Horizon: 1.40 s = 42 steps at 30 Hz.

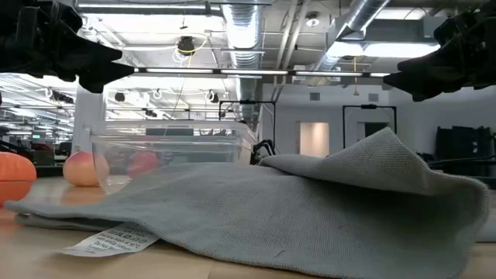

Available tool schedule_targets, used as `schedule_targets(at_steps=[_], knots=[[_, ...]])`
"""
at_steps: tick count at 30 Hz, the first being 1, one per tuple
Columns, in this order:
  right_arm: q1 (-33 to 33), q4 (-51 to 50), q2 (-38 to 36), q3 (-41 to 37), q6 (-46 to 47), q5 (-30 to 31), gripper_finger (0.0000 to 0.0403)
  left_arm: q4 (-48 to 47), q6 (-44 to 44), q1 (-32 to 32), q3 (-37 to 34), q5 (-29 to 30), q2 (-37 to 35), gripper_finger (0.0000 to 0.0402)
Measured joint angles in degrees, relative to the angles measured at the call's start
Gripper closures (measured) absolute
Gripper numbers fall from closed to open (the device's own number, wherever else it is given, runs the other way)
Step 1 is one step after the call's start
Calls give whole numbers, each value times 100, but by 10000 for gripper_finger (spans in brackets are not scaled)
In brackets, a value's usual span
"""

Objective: Pick and placing Produce into tupperware

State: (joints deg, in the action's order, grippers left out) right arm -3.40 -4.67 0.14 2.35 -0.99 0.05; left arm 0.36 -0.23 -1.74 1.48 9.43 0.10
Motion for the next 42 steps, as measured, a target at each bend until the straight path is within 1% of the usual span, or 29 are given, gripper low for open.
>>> schedule_targets(at_steps=[24,27,31,33,37,42], knots=[[-2,0,0,-2,-2,-2,127,2,-4,-2,0,-1,1,127],[-2,-1,0,0,-2,-2,127,16,-152,-2,0,0,2,127],[-2,-2,0,0,-2,0,127,33,-864,-1,-2,0,1,127],[0,-1,0,0,-2,0,127,35,-1489,-2,-2,-1,1,127],[-1,-2,0,0,-2,-1,127,66,-3062,-2,-5,36,2,127],[-2,0,0,-1,-71,0,127,104,-4257,-2,-7,252,2,127]])
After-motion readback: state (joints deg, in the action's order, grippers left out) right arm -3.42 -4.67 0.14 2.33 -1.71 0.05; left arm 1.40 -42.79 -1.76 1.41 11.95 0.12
